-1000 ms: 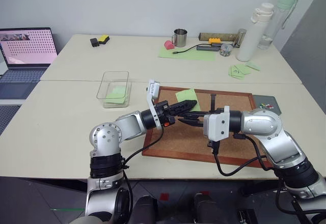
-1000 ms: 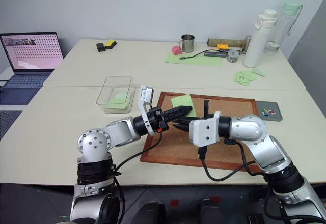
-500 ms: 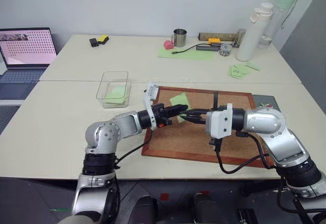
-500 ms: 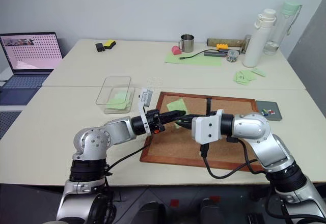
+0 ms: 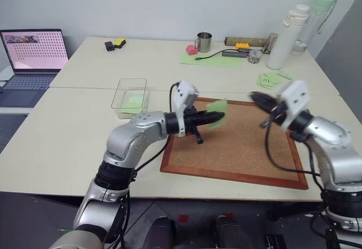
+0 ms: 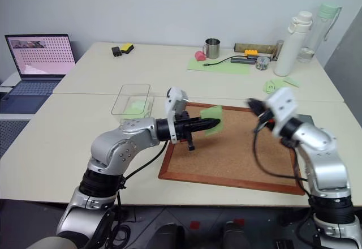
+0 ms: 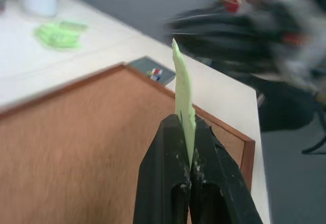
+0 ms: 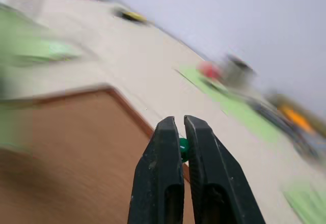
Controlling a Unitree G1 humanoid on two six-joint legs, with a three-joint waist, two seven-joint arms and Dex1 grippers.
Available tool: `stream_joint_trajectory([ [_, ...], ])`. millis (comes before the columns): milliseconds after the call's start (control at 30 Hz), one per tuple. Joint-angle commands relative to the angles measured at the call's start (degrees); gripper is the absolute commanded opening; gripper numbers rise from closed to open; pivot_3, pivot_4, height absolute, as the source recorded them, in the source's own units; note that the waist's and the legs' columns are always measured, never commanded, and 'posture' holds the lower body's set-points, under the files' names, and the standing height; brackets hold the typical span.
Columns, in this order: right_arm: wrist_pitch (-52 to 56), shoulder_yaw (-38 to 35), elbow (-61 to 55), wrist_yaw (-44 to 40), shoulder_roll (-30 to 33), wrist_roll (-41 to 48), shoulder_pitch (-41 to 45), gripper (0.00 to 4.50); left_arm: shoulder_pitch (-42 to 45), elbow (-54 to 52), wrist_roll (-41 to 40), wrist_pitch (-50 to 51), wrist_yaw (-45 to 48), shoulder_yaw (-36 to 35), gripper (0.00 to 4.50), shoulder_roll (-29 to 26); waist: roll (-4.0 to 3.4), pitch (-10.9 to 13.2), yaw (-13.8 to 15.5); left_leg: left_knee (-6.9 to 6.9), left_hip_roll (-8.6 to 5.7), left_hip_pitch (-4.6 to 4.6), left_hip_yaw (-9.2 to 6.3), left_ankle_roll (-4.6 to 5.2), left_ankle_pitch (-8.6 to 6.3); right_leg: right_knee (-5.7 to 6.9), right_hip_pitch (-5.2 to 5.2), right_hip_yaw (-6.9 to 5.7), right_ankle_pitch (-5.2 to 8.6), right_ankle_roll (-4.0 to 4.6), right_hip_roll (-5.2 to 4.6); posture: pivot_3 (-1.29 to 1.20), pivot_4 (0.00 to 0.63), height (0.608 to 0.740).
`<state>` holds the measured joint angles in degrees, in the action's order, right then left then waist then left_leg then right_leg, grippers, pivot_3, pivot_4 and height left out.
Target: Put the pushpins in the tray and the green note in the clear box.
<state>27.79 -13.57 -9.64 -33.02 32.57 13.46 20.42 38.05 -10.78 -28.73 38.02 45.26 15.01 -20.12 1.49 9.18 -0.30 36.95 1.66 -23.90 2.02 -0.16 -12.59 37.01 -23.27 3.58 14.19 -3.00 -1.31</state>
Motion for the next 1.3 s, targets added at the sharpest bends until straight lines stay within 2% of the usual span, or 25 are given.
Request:
stream_joint_trajectory([
  [33, 4.30, -5.40, 9.02, 4.04, 0.20, 2.20, 2.77, 0.00, 1.07, -1.29, 6.75, -8.36, 1.90, 5.52, 0.05, 1.01, -0.04, 0.00, 0.02, 0.00, 0.01, 0.01, 0.04, 0.00, 0.00, 0.00, 0.00, 0.04, 0.00, 0.00, 0.00, 0.00, 0.150, 0.740],
  [233, 1.33, -6.04, 31.52, 4.37, 2.14, 1.38, 11.15, 0.00, 0.68, 4.06, 16.58, -18.03, 2.10, 11.52, 0.05, 2.66, -0.12, 0.00, -1.21, -0.02, 0.02, 0.03, 0.11, 0.02, 0.00, 0.02, -0.03, 0.11, -0.05, -0.11, 0.10, 0.00, 0.150, 0.740],
  [433, -5.37, -5.04, 48.60, 3.47, 3.71, 0.21, 18.93, 0.00, -1.13, 4.08, 18.67, -19.45, 2.50, 11.95, 0.05, 3.28, -0.18, 0.03, -1.56, -0.05, 0.02, 0.02, 0.04, 0.04, -0.01, 0.01, -0.05, 0.13, -0.03, -0.15, 0.13, 0.00, 0.150, 0.740],
  [467, -6.97, -4.70, 51.36, 3.40, 4.10, -0.32, 20.00, 0.56, -1.49, 3.75, 18.76, -19.22, 2.53, 11.91, 0.00, 3.32, -0.19, 0.04, -1.53, -0.05, 0.01, 0.02, 0.04, 0.04, -0.01, 0.01, -0.05, 0.14, -0.03, -0.15, 0.13, 0.00, 0.150, 0.740],
  [500, -8.45, -4.42, 53.89, 3.08, 4.43, -0.68, 20.99, 0.61, -1.87, 3.33, 18.85, -18.97, 2.54, 11.85, 0.00, 3.35, -0.20, 0.05, -1.54, -0.04, 0.02, 0.02, 0.04, 0.04, -0.01, 0.00, -0.05, 0.14, -0.03, -0.16, 0.13, 0.00, 0.150, 0.740],
  [700, -13.21, -4.14, 61.37, 2.07, 5.10, -1.34, 24.85, 2.00, -3.33, 1.83, 19.29, -17.58, 2.47, 11.12, 0.00, 3.12, -0.21, 0.05, -1.54, -0.03, 0.01, 0.01, 0.05, 0.04, -0.01, 0.01, -0.05, 0.16, -0.04, -0.17, 0.12, 0.00, 0.150, 0.740],
  [833, -13.82, -4.25, 60.97, 1.23, 5.53, -0.96, 24.87, 2.00, -3.71, 1.32, 18.84, -16.34, 1.83, 9.94, 0.00, 3.37, -0.21, 0.05, -1.54, -0.03, 0.01, 0.02, 0.04, 0.04, -0.01, 0.02, -0.05, 0.16, -0.04, -0.17, 0.12, 0.00, 0.150, 0.740],
  [933, -14.64, -3.79, 55.40, -0.95, 5.78, -0.52, 23.07, 2.00, -3.47, 1.01, 17.06, -13.47, -0.67, 6.31, 0.00, 4.33, -0.21, 0.05, -1.53, -0.03, 0.01, 0.02, 0.04, 0.04, -0.01, 0.03, -0.05, 0.16, -0.04, -0.18, 0.12, 0.00, 0.150, 0.740],
  [1033, -12.86, -1.71, 41.10, -6.95, 5.06, 1.88, 17.21, 2.00, -2.94, 1.27, 15.72, -10.12, -5.24, 0.30, 0.00, 5.11, -0.22, 0.05, -1.52, -0.03, 0.03, 0.00, -0.01, 0.04, -0.01, 0.03, -0.05, 0.13, -0.03, -0.19, 0.12, 0.00, 0.150, 0.740],
  [1133, -5.00, -0.98, 18.43, -9.19, 2.32, 9.87, 8.82, 2.00, -1.61, 3.71, 15.66, -7.01, -11.63, -7.77, 0.00, 4.30, -0.23, 0.05, -1.67, -0.04, 0.07, 0.00, -0.14, 0.04, -0.01, 0.09, -0.05, 0.04, -0.02, -0.20, 0.16, 0.00, 0.150, 0.740],
  [1233, 4.11, 0.98, -2.01, -6.70, -0.82, 18.34, 2.83, 2.00, 1.28, 10.91, 19.06, -8.94, -18.91, -14.86, 0.00, 0.89, -0.27, 0.05, -1.63, -0.04, 0.12, 0.02, -0.23, 0.04, -0.01, 0.20, -0.05, 0.00, -0.03, -0.20, 0.23, 0.00, 0.150, 0.740],
  [1300, 8.82, 2.53, -11.33, -4.40, -2.51, 22.62, 1.13, 2.00, 3.52, 17.06, 21.72, -11.71, -22.77, -17.50, 0.00, -2.21, -0.28, 0.06, -1.74, -0.03, 0.14, 0.05, -0.25, 0.04, -0.01, 0.24, -0.06, -0.04, -0.02, -0.20, 0.23, 0.00, 0.150, 0.740],
])
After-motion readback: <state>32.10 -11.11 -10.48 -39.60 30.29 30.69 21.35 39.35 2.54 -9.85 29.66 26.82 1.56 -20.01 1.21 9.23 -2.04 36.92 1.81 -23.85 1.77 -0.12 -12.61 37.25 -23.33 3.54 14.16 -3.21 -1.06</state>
